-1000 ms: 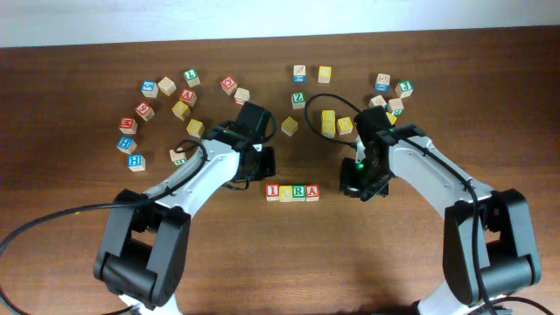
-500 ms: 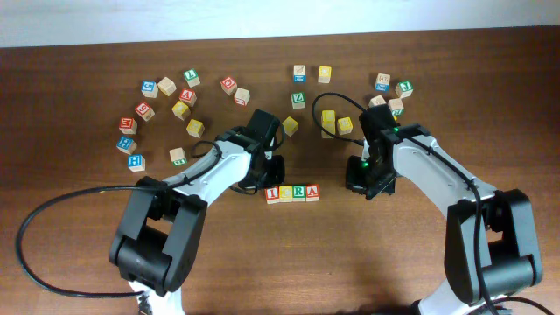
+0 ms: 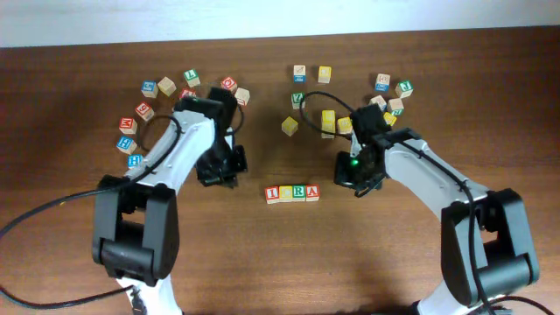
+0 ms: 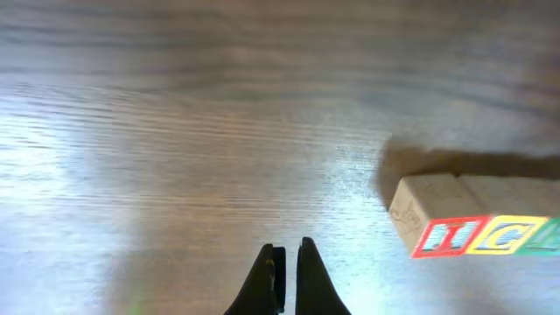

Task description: Spell out ICRA

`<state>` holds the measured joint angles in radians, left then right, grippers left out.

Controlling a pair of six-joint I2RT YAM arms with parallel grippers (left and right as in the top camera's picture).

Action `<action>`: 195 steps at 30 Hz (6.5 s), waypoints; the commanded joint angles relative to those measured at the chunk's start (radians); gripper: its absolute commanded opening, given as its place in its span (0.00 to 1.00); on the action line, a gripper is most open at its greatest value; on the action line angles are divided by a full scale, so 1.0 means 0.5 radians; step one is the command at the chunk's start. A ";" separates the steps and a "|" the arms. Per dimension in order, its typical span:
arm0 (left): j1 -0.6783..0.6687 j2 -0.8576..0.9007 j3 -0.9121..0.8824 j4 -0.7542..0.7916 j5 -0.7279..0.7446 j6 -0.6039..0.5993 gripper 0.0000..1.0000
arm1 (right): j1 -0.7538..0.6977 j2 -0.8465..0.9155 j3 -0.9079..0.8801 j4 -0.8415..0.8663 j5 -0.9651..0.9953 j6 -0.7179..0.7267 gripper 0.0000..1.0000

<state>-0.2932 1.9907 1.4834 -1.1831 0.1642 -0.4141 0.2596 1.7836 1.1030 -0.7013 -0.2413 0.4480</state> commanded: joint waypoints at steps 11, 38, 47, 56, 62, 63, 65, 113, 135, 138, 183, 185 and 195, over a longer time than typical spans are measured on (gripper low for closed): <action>-0.218 0.013 -0.321 0.513 0.209 -0.084 0.00 | 0.200 0.087 -0.011 0.024 -0.102 0.117 0.04; -0.232 0.012 -0.299 0.636 0.204 -0.082 0.00 | 0.192 0.087 -0.008 0.074 -0.124 0.115 0.04; -0.197 0.008 -0.292 0.577 0.188 -0.050 0.00 | 0.187 0.087 -0.008 0.079 -0.131 0.117 0.04; -0.198 -0.064 -0.156 0.071 0.182 0.035 0.00 | 0.176 0.087 -0.008 0.003 -0.111 0.124 0.05; -0.198 -0.073 -0.216 0.095 0.063 0.052 0.00 | 0.148 0.089 -0.009 -0.049 -0.124 0.131 0.05; -0.201 -0.072 -0.224 0.152 0.061 0.043 0.00 | 0.149 0.089 -0.009 -0.049 -0.124 0.132 0.05; -0.208 -0.055 -0.233 0.282 0.060 0.005 0.00 | 0.150 0.098 -0.010 -0.056 -0.125 0.156 0.05; -0.053 -0.059 -0.168 0.253 0.021 0.037 0.41 | 0.099 0.111 0.143 -0.283 -0.013 0.116 0.11; -0.233 -0.018 -0.187 0.384 0.021 -0.016 0.07 | 0.214 0.111 -0.002 -0.083 0.046 0.176 0.06; -0.236 0.040 -0.187 0.431 0.047 -0.037 0.00 | 0.214 0.111 -0.002 -0.047 0.010 0.176 0.04; 0.056 -0.058 -0.114 0.305 0.060 0.053 0.00 | 0.055 0.090 0.285 -0.386 0.111 0.066 0.11; 0.105 -0.255 -0.114 0.252 0.018 0.054 0.00 | 0.033 -0.030 0.359 -0.584 0.130 0.054 0.16; 0.121 -0.919 -0.119 -0.298 -0.150 0.070 0.91 | 0.180 -1.398 0.177 -1.135 0.439 0.056 0.58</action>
<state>-0.2344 1.5448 1.4155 -1.2766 0.1287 -0.3920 0.3237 1.2160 1.2518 -1.2533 -0.0635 0.4744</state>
